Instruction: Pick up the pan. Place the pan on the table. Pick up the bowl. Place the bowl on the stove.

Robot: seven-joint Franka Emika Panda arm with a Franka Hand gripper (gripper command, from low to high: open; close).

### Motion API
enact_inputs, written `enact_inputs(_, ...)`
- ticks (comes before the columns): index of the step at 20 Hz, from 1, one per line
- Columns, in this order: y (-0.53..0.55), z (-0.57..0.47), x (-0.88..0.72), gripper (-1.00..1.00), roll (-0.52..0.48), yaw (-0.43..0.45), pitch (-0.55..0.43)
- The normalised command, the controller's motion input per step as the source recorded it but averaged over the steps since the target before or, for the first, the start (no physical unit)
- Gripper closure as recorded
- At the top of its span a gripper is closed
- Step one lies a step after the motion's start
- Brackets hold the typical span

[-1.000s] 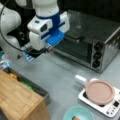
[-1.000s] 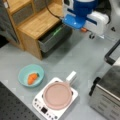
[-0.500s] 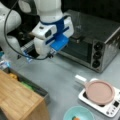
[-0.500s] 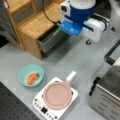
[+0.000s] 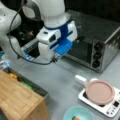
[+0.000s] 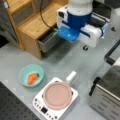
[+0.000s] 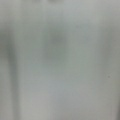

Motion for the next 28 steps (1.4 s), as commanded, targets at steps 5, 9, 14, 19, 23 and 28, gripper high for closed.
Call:
enact_inputs(5, 0.15, 0.03, 0.48, -1.0, 0.067, 0.012, 0.183)
enact_inputs(9, 0.13, 0.0, 0.43, -1.0, 0.073, -0.001, 0.138)
enact_inputs(14, 0.09, 0.01, 0.31, -1.0, 0.071, -0.02, 0.089)
enact_inputs(19, 0.09, -0.04, 0.26, -1.0, 0.054, -0.036, 0.045)
enact_inputs(23, 0.1, -0.1, 0.26, -1.0, 0.047, -0.048, 0.035)
enact_inputs(28, 0.07, -0.1, 0.25, -1.0, 0.044, -0.047, 0.054)
